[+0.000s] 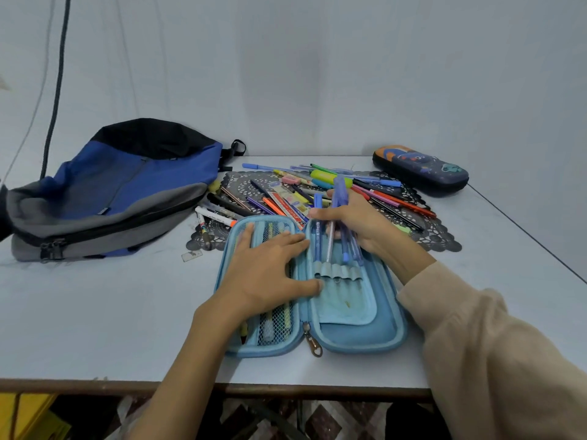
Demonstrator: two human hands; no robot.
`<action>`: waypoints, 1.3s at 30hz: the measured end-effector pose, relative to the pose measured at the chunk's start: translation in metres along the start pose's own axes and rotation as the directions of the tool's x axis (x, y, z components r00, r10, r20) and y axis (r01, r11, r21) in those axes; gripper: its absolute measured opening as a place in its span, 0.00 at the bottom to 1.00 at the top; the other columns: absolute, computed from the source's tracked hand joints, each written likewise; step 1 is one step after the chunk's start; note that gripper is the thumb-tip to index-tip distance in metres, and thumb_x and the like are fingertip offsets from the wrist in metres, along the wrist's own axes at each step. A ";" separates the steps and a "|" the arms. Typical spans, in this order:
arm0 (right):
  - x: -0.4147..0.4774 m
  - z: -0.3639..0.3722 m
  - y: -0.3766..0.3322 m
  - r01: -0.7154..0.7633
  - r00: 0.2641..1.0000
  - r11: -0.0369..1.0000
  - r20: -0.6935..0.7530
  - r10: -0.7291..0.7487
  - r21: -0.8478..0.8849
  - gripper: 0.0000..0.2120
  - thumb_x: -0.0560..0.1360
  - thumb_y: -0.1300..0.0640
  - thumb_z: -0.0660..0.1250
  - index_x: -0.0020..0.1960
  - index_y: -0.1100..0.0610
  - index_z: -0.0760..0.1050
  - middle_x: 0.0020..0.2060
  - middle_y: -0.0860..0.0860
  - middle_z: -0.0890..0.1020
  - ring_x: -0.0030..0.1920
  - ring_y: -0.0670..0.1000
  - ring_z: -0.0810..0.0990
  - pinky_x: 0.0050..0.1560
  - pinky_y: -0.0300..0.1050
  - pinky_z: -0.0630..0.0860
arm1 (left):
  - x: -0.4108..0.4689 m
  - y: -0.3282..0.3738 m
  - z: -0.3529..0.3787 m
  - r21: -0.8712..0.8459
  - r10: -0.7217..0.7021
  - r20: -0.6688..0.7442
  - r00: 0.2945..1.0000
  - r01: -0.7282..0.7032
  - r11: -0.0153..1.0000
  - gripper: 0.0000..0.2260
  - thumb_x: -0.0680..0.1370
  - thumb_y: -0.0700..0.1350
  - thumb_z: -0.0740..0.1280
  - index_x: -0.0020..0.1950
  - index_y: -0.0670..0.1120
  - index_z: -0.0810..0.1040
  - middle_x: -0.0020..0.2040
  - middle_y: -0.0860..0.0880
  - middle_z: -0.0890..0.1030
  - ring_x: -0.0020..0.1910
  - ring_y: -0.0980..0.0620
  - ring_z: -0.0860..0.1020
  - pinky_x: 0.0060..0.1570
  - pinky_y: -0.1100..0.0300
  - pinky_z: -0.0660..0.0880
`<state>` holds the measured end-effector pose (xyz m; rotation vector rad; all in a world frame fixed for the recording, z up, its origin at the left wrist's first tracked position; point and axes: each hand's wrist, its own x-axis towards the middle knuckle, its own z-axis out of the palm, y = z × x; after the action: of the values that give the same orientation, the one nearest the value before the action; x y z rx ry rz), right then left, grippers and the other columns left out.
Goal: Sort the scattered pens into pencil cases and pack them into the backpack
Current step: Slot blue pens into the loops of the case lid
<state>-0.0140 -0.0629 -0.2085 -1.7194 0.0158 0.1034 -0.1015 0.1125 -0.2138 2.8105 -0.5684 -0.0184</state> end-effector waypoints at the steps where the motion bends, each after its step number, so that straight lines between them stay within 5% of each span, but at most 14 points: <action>1: 0.000 0.001 0.000 0.029 0.999 0.999 0.017 -0.028 -0.018 0.41 0.68 0.61 0.77 0.76 0.58 0.60 0.70 0.53 0.71 0.58 0.54 0.78 0.36 0.38 0.78 | 0.000 0.000 0.000 0.000 0.000 -0.007 1.000 0.000 1.000 0.41 0.66 0.71 0.55 0.77 0.57 0.60 0.78 0.60 0.58 0.77 0.61 0.53 0.74 0.47 0.32; 3: -0.001 0.004 0.000 0.059 0.996 0.997 0.066 -0.056 -0.049 0.45 0.69 0.62 0.76 0.78 0.53 0.54 0.73 0.51 0.67 0.54 0.51 0.80 0.32 0.38 0.78 | -0.001 0.000 0.001 0.007 -0.006 -0.015 1.000 0.006 1.000 0.41 0.67 0.71 0.55 0.77 0.57 0.59 0.78 0.60 0.59 0.76 0.61 0.54 0.74 0.46 0.32; 5: -0.001 0.006 0.001 0.049 0.995 0.998 0.093 -0.044 -0.049 0.46 0.70 0.63 0.76 0.79 0.50 0.53 0.68 0.52 0.71 0.36 0.45 0.81 0.28 0.40 0.75 | -0.001 0.001 0.002 0.011 -0.011 -0.027 1.000 0.012 1.000 0.40 0.67 0.71 0.54 0.78 0.58 0.57 0.77 0.59 0.60 0.76 0.60 0.55 0.74 0.46 0.33; 10: 0.001 0.004 0.004 0.047 0.993 0.997 0.110 -0.040 -0.063 0.41 0.70 0.61 0.76 0.76 0.57 0.58 0.40 0.46 0.71 0.23 0.44 0.73 0.23 0.39 0.70 | -0.001 0.002 0.003 0.097 0.012 -0.021 1.000 -0.010 0.995 0.36 0.70 0.69 0.50 0.77 0.64 0.47 0.77 0.60 0.59 0.76 0.60 0.54 0.74 0.41 0.35; 15: 0.000 0.008 0.005 0.075 0.992 0.995 0.111 -0.067 -0.067 0.22 0.74 0.51 0.73 0.62 0.59 0.70 0.38 0.51 0.76 0.23 0.42 0.73 0.23 0.37 0.68 | 0.000 0.001 0.005 0.218 0.036 0.025 0.999 -0.041 0.975 0.28 0.77 0.68 0.49 0.77 0.67 0.48 0.78 0.58 0.55 0.77 0.59 0.51 0.72 0.36 0.35; 19: 0.002 0.002 0.004 0.035 0.996 0.999 0.078 -0.033 -0.032 0.06 0.78 0.58 0.65 0.52 0.60 0.72 0.37 0.58 0.79 0.28 0.50 0.75 0.28 0.42 0.70 | -0.001 0.000 0.007 0.238 0.048 0.015 0.999 -0.051 0.970 0.29 0.76 0.68 0.45 0.77 0.67 0.44 0.78 0.57 0.54 0.77 0.57 0.51 0.72 0.35 0.36; 22: 0.003 0.001 0.007 0.096 0.995 0.992 0.018 -0.094 -0.080 0.05 0.77 0.59 0.65 0.49 0.60 0.74 0.40 0.60 0.76 0.36 0.53 0.75 0.36 0.45 0.73 | -0.002 0.001 0.007 0.267 0.060 0.025 0.998 -0.065 0.962 0.27 0.77 0.68 0.43 0.75 0.69 0.40 0.78 0.56 0.53 0.77 0.57 0.50 0.71 0.34 0.35; 29: 0.001 -0.003 0.012 0.219 0.971 0.969 -0.073 -0.227 -0.111 0.19 0.75 0.56 0.70 0.40 0.74 0.73 0.37 0.73 0.73 0.34 0.65 0.75 0.32 0.39 0.75 | -0.002 0.000 0.009 0.250 0.056 0.013 0.998 -0.058 0.967 0.30 0.73 0.67 0.40 0.76 0.69 0.48 0.79 0.57 0.53 0.78 0.57 0.49 0.71 0.34 0.35; 34: 0.001 -0.006 0.010 0.234 0.952 0.971 -0.190 -0.238 -0.047 0.19 0.74 0.54 0.73 0.34 0.57 0.64 0.28 0.55 0.61 0.28 0.51 0.63 0.33 0.44 0.62 | -0.002 0.000 0.010 0.247 0.055 -0.004 0.999 -0.052 0.968 0.35 0.68 0.69 0.34 0.76 0.69 0.49 0.79 0.57 0.54 0.78 0.57 0.50 0.71 0.34 0.35; 39: 0.003 -0.008 0.014 0.201 0.953 0.978 -0.221 -0.209 -0.061 0.17 0.72 0.54 0.74 0.39 0.57 0.66 0.32 0.54 0.71 0.27 0.54 0.70 0.24 0.43 0.66 | -0.003 -0.001 0.011 0.260 0.064 -0.003 0.998 -0.061 0.964 0.36 0.67 0.69 0.32 0.76 0.68 0.45 0.80 0.57 0.50 0.78 0.56 0.48 0.71 0.34 0.36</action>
<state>-0.0113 -0.0732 -0.2211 -1.7529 0.0034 -0.2485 -0.1050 0.1114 -0.2248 3.0415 -0.7030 0.0912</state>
